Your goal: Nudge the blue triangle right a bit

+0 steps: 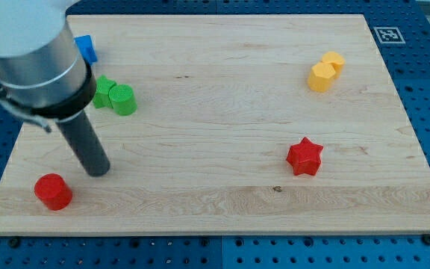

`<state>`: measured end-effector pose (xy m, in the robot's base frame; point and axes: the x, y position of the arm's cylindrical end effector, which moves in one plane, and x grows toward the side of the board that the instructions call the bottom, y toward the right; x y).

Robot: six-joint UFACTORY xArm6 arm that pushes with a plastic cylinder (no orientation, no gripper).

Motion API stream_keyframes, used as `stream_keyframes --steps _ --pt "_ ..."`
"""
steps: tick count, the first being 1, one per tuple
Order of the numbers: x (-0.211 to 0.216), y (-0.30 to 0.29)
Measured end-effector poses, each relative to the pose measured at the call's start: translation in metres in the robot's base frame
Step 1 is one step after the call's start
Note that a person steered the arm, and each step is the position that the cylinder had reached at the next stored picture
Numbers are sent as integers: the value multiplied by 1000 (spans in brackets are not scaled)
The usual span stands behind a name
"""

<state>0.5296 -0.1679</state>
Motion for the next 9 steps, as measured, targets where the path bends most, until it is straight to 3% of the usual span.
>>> stream_keyframes --steps 2,5,6,9 --pt "-54 -1" --pt "-67 -76" --pt "-90 -86" --pt "-207 -94"
